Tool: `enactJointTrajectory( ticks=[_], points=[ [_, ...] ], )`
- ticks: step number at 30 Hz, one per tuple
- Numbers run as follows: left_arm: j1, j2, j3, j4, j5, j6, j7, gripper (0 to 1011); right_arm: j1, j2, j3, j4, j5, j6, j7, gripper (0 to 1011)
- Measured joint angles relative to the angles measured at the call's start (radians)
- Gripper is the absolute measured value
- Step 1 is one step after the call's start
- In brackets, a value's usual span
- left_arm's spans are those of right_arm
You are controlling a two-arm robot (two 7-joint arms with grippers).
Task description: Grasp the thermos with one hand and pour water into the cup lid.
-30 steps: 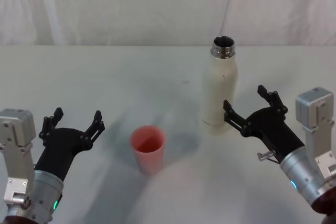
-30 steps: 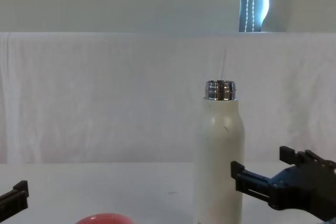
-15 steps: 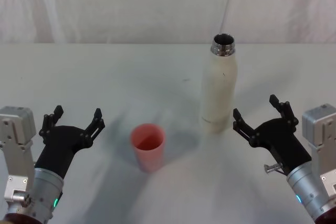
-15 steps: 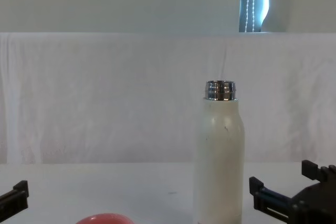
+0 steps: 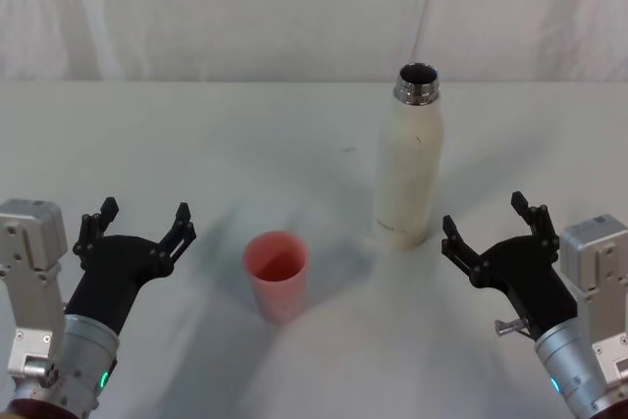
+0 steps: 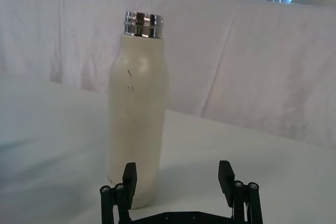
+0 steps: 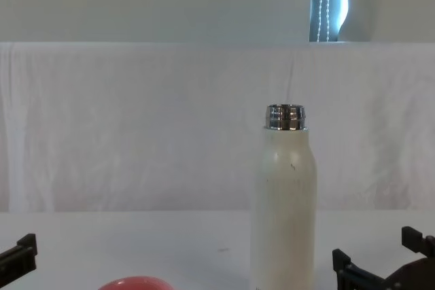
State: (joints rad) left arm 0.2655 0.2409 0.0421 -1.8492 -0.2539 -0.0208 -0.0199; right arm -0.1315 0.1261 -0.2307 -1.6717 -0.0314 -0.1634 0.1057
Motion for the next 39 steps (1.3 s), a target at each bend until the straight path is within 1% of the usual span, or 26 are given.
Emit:
enactJointTrajectory(
  ticks=[5,14,39],
  points=[
    [0.000,0.000,0.000,0.000,0.000,0.000,0.000,1001,0.002,-0.014,0.008,0.015,-0.008,-0.006,-0.006,1002],
    [0.000,0.000,0.000,0.000,0.000,0.000,0.000,1001,0.007,-0.029,0.008,0.030,-0.034,-0.008,-0.013,1002],
    [0.000,0.000,0.000,0.000,0.000,0.000,0.000,1001,0.007,-0.029,0.008,0.031,-0.035,-0.008,-0.011,1002]
  ],
)
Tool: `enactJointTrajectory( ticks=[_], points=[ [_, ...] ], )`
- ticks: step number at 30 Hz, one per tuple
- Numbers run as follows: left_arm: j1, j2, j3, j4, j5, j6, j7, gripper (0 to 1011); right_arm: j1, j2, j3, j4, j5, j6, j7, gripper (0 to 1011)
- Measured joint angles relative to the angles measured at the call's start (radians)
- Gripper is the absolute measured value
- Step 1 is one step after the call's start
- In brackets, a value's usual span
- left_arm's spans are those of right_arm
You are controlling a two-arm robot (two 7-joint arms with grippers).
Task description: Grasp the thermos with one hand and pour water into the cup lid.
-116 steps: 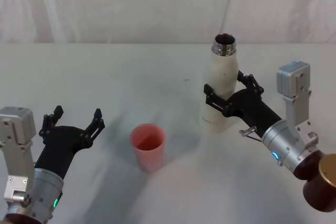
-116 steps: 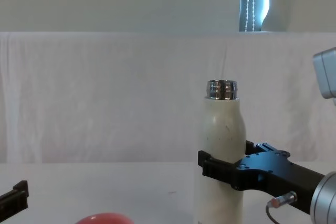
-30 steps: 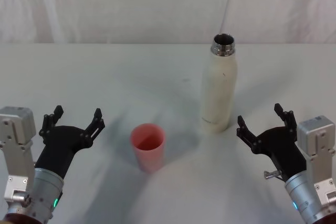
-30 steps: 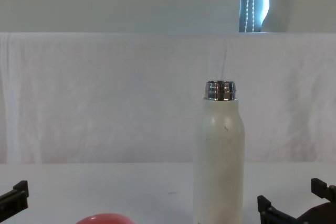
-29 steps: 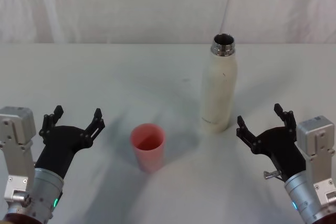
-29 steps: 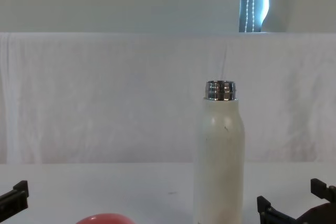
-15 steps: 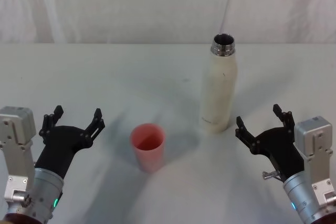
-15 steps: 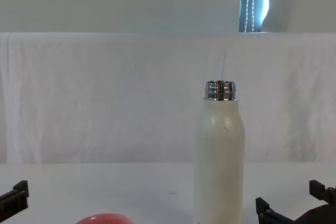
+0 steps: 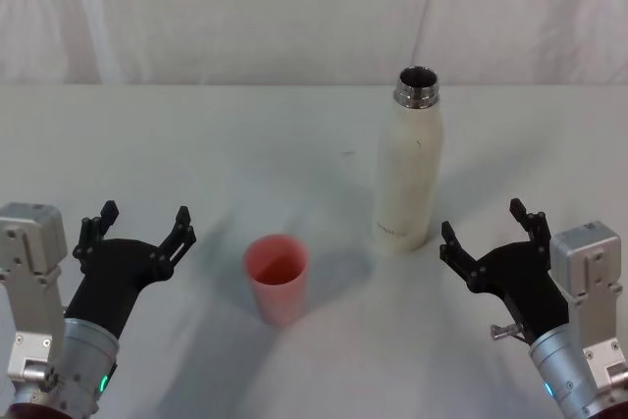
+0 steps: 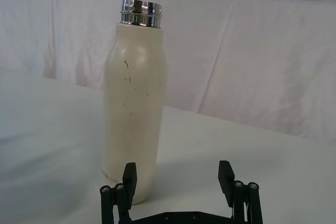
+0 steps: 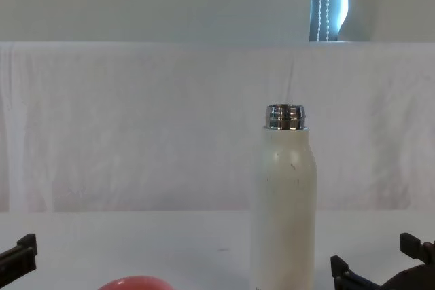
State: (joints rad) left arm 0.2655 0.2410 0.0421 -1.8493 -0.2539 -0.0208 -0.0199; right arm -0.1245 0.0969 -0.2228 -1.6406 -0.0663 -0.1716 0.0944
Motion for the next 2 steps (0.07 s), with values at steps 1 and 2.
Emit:
enactJointTrajectory(
  ticks=[1,2],
  points=[
    [0.000,0.000,0.000,0.000,0.000,0.000,0.000,1001,0.000,0.000,0.000,0.000,0.000,0.000,0.000,1002],
    [0.000,0.000,0.000,0.000,0.000,0.000,0.000,1001,0.000,0.000,0.000,0.000,0.000,0.000,0.000,1002]
  ],
)
